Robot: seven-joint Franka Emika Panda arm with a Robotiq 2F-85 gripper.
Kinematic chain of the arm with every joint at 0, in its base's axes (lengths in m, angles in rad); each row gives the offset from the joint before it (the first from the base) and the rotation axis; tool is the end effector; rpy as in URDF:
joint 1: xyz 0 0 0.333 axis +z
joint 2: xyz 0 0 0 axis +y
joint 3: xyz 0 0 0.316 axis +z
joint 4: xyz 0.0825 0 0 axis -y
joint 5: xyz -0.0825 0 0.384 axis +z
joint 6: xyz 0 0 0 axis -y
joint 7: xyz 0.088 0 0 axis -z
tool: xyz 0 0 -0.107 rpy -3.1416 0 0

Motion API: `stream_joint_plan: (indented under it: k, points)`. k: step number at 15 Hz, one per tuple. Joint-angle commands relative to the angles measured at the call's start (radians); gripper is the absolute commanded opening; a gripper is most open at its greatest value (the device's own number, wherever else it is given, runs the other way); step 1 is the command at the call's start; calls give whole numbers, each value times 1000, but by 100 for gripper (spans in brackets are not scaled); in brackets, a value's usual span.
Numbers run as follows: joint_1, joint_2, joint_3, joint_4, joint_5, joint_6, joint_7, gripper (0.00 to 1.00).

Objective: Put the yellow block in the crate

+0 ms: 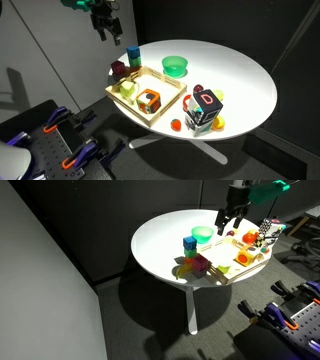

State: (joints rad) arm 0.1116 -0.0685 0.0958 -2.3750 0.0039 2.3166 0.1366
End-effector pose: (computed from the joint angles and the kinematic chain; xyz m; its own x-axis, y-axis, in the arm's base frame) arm 0.4793 0.1009 0.3511 0.9976 0.0679 0.0102 0.0679 -0.9977 0.0023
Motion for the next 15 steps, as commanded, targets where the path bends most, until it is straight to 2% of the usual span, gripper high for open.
stream_joint_plan:
  k: [1,9,15]
  points:
    - [-20,-108,-3,-28,-2,-55,59,100]
    - [-34,-264,-13,-22,35,-374,21,100]
    - [-21,-361,-19,-33,3,-530,-139,100]
